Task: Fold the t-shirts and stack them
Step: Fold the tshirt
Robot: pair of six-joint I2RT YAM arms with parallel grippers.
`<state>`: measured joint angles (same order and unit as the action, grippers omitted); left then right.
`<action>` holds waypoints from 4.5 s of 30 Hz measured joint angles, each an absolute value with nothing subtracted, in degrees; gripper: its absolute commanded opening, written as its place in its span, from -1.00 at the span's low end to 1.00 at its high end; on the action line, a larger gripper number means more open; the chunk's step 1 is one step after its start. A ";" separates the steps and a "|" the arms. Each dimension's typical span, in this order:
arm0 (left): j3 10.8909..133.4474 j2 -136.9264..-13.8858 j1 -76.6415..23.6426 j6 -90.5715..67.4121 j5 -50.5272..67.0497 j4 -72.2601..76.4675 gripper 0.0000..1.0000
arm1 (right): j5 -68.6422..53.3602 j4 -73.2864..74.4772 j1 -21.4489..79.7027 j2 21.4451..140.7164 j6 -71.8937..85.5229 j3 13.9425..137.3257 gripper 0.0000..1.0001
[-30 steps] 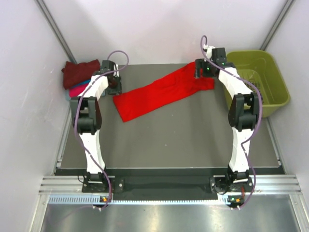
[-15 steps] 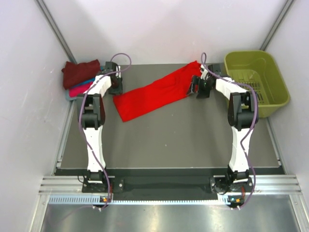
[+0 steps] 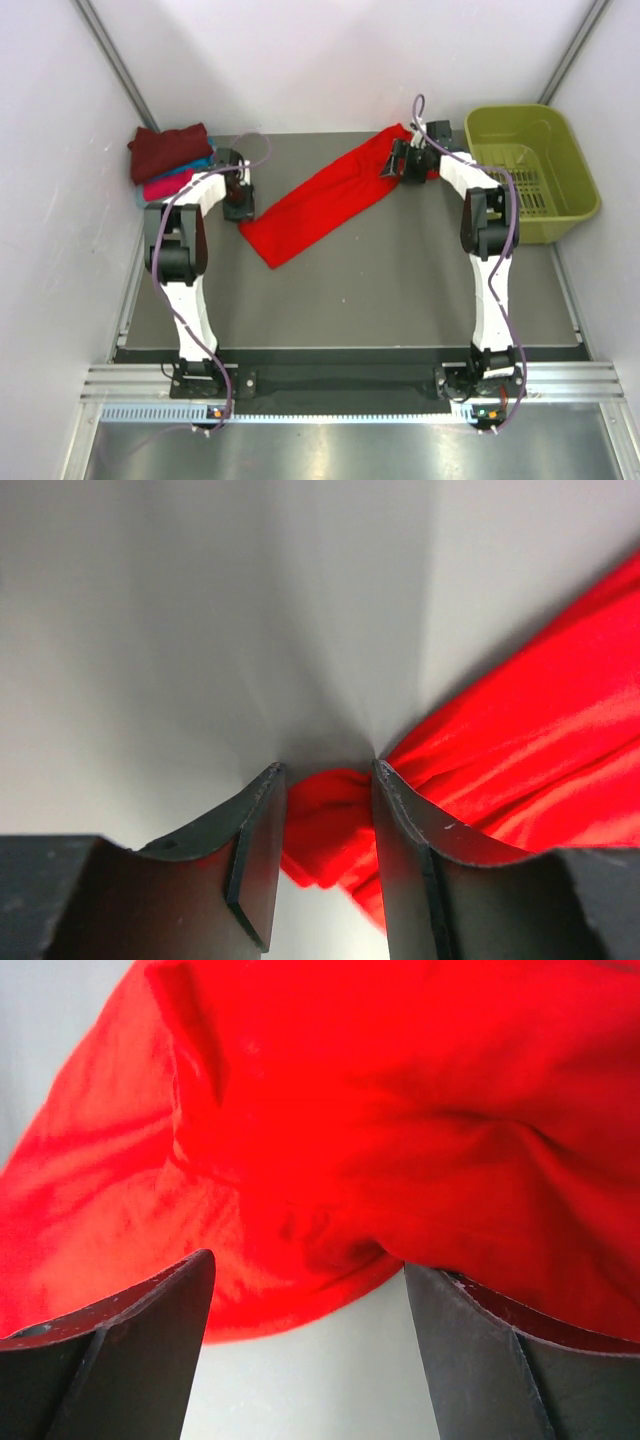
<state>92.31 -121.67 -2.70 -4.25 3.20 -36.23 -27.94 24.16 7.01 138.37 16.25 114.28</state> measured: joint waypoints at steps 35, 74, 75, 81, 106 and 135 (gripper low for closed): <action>65.43 -94.08 -6.79 -7.42 6.70 -41.23 -0.06 | -25.17 24.53 11.79 136.03 10.70 111.24 0.57; 62.59 -97.71 -8.91 -5.87 13.15 -45.21 -1.00 | -7.38 30.15 11.55 142.43 8.27 123.11 -0.40; 62.54 -97.51 -8.95 -5.87 13.13 -45.30 -1.00 | -7.62 30.06 11.55 142.43 8.49 123.11 -0.25; 62.76 -97.38 -8.95 -5.85 13.13 -45.34 -1.00 | -11.60 28.58 11.07 137.14 12.78 114.61 -0.03; 63.75 -97.86 -9.08 -7.20 15.53 -46.13 -1.00 | -16.45 29.19 13.06 136.70 17.34 112.38 -1.00; 57.71 -92.49 -20.32 -9.45 22.50 -46.06 -1.00 | -13.85 30.96 9.17 134.32 12.43 110.65 0.15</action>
<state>57.71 -92.49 -20.32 -9.45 22.50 -46.06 -13.85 30.96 9.17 134.32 12.43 110.65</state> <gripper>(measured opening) 0.012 0.454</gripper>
